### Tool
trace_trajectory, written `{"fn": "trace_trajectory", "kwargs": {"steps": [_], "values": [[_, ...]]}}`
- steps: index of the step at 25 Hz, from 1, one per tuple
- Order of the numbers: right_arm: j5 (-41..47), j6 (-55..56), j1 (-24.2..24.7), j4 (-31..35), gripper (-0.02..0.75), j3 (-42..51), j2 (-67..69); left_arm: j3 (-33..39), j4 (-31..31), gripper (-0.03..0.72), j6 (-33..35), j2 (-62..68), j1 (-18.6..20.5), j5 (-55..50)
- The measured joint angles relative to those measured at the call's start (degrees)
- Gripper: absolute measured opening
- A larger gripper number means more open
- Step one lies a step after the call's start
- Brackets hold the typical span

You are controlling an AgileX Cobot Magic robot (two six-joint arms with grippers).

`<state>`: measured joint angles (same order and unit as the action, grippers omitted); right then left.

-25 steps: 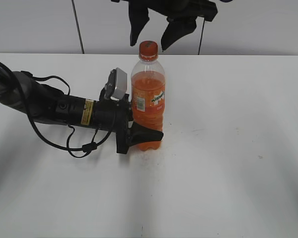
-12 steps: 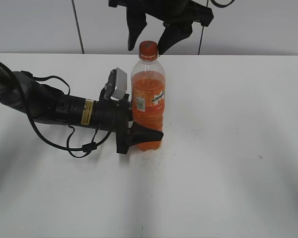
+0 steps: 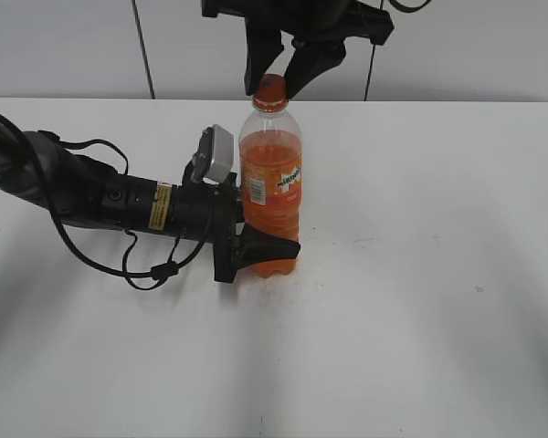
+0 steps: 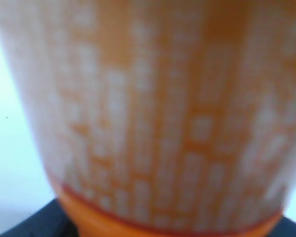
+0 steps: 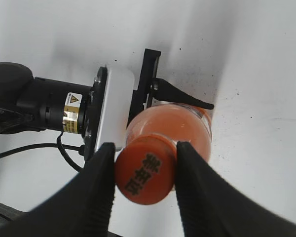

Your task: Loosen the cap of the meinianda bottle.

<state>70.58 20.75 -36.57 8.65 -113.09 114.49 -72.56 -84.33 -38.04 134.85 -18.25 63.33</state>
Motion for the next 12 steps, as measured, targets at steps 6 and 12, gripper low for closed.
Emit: {"fn": "trace_trajectory", "kwargs": {"steps": [6, 12], "values": [[0.0, -10.7, 0.0, 0.4, 0.281, 0.0, 0.0, 0.0, 0.0, 0.4, 0.1, 0.0, 0.0, 0.0], [0.0, -30.0, 0.0, 0.8, 0.279, 0.0, 0.0, 0.0, -0.2, 0.4, 0.1, 0.0, 0.0, 0.1]]}}
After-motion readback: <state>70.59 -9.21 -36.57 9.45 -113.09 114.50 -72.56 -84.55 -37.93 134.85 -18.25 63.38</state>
